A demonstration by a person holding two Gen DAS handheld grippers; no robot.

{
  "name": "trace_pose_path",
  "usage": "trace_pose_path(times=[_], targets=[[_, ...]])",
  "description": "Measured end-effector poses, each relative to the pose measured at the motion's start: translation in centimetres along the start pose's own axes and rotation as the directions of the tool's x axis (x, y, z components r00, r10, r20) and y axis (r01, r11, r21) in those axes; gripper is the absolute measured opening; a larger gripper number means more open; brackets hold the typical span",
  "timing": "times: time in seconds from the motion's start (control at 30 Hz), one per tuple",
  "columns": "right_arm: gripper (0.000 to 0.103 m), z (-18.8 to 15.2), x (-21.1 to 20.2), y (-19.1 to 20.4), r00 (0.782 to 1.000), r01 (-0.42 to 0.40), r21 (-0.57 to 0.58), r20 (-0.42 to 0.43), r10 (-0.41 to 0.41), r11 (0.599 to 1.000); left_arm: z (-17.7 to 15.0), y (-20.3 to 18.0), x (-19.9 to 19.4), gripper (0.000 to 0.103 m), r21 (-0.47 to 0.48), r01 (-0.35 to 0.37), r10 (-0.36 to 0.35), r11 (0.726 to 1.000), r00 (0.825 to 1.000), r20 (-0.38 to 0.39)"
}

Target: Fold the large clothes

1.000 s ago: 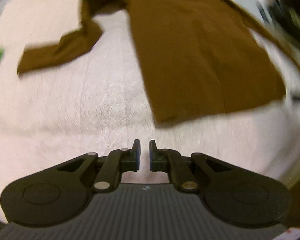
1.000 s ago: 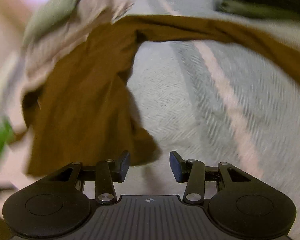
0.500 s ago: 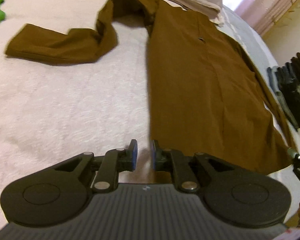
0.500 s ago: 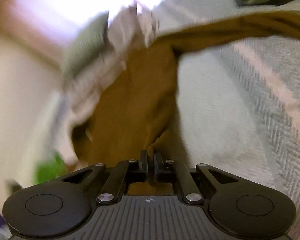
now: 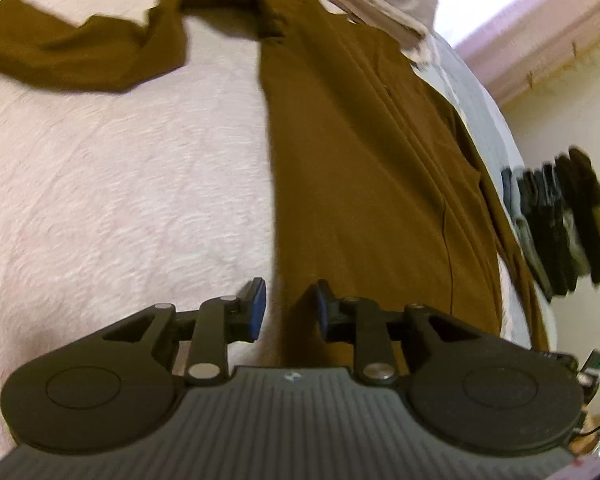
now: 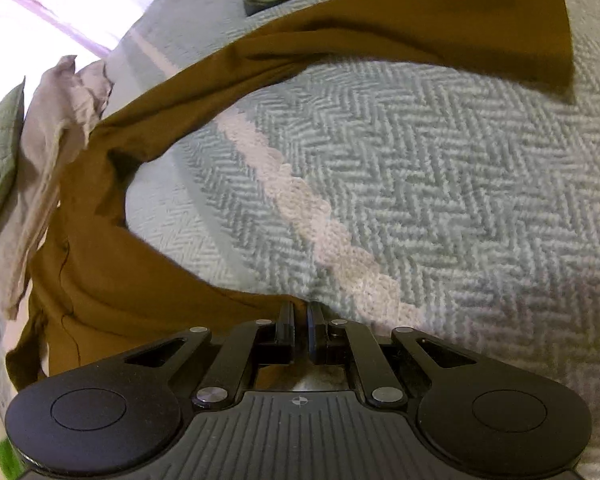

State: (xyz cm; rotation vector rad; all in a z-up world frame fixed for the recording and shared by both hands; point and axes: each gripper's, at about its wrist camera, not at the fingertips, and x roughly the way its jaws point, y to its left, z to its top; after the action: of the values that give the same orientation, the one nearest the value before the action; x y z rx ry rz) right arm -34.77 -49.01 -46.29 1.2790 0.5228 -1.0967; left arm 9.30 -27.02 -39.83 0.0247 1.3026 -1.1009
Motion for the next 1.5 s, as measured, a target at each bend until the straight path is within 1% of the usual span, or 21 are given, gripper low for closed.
trace_pose_path(times=[0.07,0.1,0.13,0.2,0.37,0.47,0.63,0.73,0.8,0.93,1.0,1.03,1.07,1.1,1.17,1.2,1.23,1.27,1.33,1.43,1.5], targets=[[0.002,0.1,0.3,0.0,1.0,0.003,-0.011,-0.004,-0.003,1.0,-0.3,0.0,0.9,0.022,-0.059,0.041,-0.043,0.997,0.999,-0.031],[0.002,-0.1,-0.1,0.3,1.0,0.007,-0.034,-0.004,-0.007,0.999,-0.4,-0.7,1.4,0.015,-0.048,0.062,-0.064,0.997,0.997,-0.043],[0.002,-0.3,-0.4,0.8,1.0,0.007,-0.052,-0.005,-0.008,0.999,-0.6,-1.7,1.7,0.005,-0.01,0.058,-0.059,0.998,0.997,-0.043],[0.002,-1.0,-2.0,1.7,0.999,-0.027,-0.097,-0.023,0.024,0.995,-0.4,-3.6,0.6,0.005,0.109,0.009,-0.009,0.994,1.0,-0.007],[0.002,-4.3,-9.3,5.4,0.985,-0.166,-0.245,-0.086,0.149,0.955,-0.1,-4.4,-10.3,0.004,0.242,-0.137,0.112,0.96,0.987,0.115],[0.002,-6.7,-9.6,7.1,0.983,-0.136,-0.328,-0.163,0.086,0.935,-0.2,-3.7,-11.0,0.004,0.276,-0.225,0.21,0.935,0.974,0.083],[0.002,-8.6,-3.4,4.6,0.979,0.034,-0.337,-0.177,-0.099,0.941,-2.3,-1.5,-3.2,0.009,0.241,-0.253,0.265,0.937,0.964,-0.018],[0.015,-8.7,-2.5,5.2,0.972,0.06,-0.347,-0.192,-0.134,0.936,-2.8,-0.1,-4.5,0.019,0.16,-0.226,0.231,0.961,0.973,-0.014],[0.063,-8.5,-3.2,5.6,0.965,0.039,-0.371,-0.229,-0.132,0.928,-2.1,1.9,-7.4,0.024,0.054,-0.185,0.186,0.981,0.983,-0.014],[0.067,-7.3,-5.3,5.8,0.971,0.062,-0.316,-0.201,-0.13,0.947,2.4,6.8,-11.9,0.032,-0.144,-0.194,0.211,0.97,0.971,0.115],[0.067,-6.4,-5.5,6.0,0.978,0.091,-0.271,-0.155,-0.137,0.958,6.3,9.9,-11.6,0.037,-0.239,-0.177,0.226,0.955,0.954,0.197],[0.067,-5.9,-5.2,6.2,0.981,0.104,-0.252,-0.136,-0.141,0.962,8.3,11.4,-10.7,0.048,-0.279,-0.17,0.236,0.945,0.945,0.225],[0.067,-5.6,-4.8,6.5,0.981,0.121,-0.233,-0.12,-0.152,0.965,10.1,13.0,-9.2,0.051,-0.326,-0.173,0.255,0.929,0.94,0.227],[0.067,-5.4,-4.5,6.8,0.981,0.138,-0.212,-0.108,-0.163,0.967,11.8,14.4,-7.3,0.05,-0.382,-0.183,0.28,0.906,0.936,0.214],[0.067,-5.2,-3.8,7.5,0.979,0.164,-0.177,-0.09,-0.182,0.97,14.0,16.9,-5.2,0.03,-0.468,-0.152,0.279,0.871,0.936,0.214],[0.067,-5.3,-3.5,8.0,0.977,0.177,-0.168,-0.086,-0.193,0.97,15.0,17.5,-4.9,0.001,-0.473,-0.145,0.278,0.869,0.934,0.225],[0.067,-5.5,-3.5,8.3,0.975,0.191,-0.168,-0.08,-0.206,0.967,15.9,17.4,-5.0,0.001,-0.438,-0.154,0.281,0.886,0.929,0.24],[0.067,-5.6,-3.5,8.8,0.972,0.212,-0.169,-0.065,-0.226,0.962,16.7,16.8,-5.7,0.001,-0.373,-0.182,0.297,0.91,0.914,0.278],[0.067,-5.8,-3.9,9.3,0.969,0.234,-0.163,-0.046,-0.245,0.958,18.4,16.3,-8.2,0.001,-0.243,-0.274,0.352,0.931,0.85,0.391],[0.067,-6.3,-4.7,9.7,0.966,0.253,-0.131,-0.021,-0.258,0.959,20.4,17.5,-13.0,0.001,-0.188,-0.404,0.439,0.895,0.732,0.52],[0.067,-6.5,-4.9,9.9,0.96,0.277,-0.114,-0.005,-0.28,0.954,21.3,19.5,-14.4,0.001,-0.185,-0.484,0.503,0.855,0.692,0.517]])
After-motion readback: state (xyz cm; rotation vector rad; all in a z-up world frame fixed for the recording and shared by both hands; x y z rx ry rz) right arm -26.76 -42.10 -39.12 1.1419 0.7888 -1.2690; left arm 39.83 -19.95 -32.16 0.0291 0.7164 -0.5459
